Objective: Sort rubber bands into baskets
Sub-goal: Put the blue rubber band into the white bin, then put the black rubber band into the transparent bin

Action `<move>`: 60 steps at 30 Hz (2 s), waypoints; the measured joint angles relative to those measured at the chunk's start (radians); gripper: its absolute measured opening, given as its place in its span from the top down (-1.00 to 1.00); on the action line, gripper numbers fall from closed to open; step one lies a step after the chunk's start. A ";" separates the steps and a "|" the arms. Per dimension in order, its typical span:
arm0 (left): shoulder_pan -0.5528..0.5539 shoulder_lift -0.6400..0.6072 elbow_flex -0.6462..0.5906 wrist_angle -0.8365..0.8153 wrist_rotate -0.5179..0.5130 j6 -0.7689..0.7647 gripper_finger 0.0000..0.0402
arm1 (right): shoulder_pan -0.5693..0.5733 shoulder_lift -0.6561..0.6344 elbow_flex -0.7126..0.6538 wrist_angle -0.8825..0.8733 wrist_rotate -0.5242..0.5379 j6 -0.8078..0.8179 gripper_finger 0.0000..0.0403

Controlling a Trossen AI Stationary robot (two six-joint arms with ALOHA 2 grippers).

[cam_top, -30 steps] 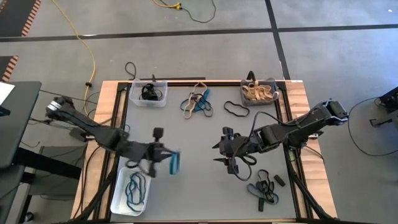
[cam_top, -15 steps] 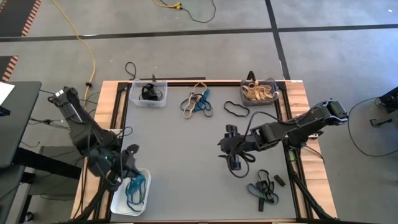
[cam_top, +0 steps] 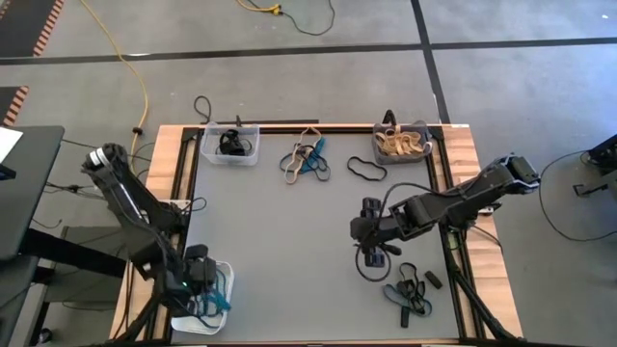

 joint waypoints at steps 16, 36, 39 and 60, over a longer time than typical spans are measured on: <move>0.001 0.078 0.000 -0.077 0.119 -0.170 0.40 | 0.200 -0.001 -0.020 -0.198 0.024 0.294 -0.29; 0.004 -0.138 0.000 -0.009 -0.633 0.226 0.02 | 0.386 -0.001 -0.187 -0.187 0.326 0.648 -0.29; 0.022 -0.107 0.000 -0.009 -0.777 0.302 0.02 | 0.334 -0.001 -0.207 -0.187 0.449 0.648 -0.29; 0.319 0.254 0.000 0.227 -0.982 0.573 0.02 | -0.140 0.000 -0.491 0.323 0.291 0.293 -0.20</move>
